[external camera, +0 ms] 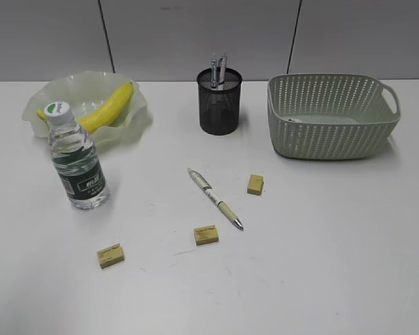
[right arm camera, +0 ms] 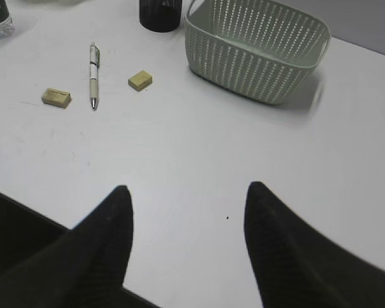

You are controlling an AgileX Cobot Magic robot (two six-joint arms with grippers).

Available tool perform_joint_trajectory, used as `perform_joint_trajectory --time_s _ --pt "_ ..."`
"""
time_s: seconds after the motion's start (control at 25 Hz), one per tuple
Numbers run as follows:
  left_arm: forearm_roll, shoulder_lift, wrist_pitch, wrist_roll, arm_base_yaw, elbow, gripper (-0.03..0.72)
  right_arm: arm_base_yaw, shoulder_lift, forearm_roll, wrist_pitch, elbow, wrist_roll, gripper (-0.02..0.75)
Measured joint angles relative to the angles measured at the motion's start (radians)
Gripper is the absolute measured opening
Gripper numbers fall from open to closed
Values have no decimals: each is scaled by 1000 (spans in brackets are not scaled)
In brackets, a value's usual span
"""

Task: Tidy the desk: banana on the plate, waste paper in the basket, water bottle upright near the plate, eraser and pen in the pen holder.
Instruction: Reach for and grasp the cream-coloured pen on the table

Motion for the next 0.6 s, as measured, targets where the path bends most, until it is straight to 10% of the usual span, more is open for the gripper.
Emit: perform_joint_trajectory --time_s 0.24,0.6 --pt "-67 -253 -47 1 0 264 309 0 272 5 -165 -40 -21 445" --pt "-95 -500 -43 74 0 307 309 0 859 109 -353 -278 -104 445"
